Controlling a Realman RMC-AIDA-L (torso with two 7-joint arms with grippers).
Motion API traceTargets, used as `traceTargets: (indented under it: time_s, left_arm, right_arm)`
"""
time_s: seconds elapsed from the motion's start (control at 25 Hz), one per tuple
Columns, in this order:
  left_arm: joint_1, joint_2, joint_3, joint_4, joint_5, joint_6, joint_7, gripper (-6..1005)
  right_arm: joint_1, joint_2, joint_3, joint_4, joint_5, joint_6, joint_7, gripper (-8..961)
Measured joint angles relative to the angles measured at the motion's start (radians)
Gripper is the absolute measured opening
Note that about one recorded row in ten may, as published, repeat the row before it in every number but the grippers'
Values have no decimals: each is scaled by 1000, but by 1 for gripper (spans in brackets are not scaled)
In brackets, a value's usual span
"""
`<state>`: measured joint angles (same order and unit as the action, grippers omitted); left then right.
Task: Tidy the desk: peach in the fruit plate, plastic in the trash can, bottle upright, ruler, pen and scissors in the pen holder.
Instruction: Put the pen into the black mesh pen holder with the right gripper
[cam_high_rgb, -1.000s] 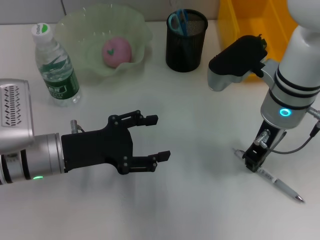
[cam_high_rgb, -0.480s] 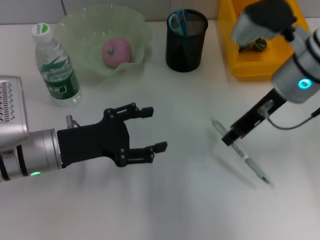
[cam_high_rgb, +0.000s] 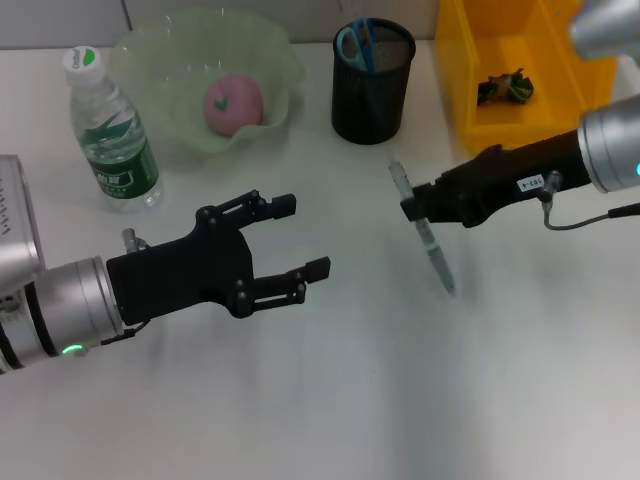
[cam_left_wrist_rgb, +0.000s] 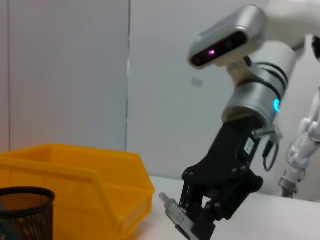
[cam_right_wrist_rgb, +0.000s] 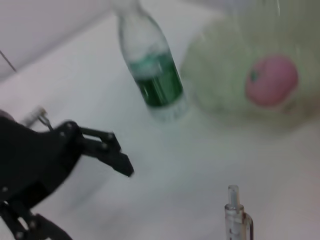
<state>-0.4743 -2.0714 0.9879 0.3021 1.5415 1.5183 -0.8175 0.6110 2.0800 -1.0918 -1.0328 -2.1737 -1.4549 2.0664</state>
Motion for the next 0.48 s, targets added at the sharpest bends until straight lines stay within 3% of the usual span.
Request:
traceTargets:
  time_s: [0.24, 0.48]
  left_arm:
    - [2, -3, 0, -49, -48, 1, 13, 831]
    - [6, -6, 0, -72, -99, -6, 14, 831]
  right_arm:
    - [-78, 0, 4, 122, 309, 82, -330, 165]
    - [-93, 0, 60, 288, 522, 91, -607, 165]
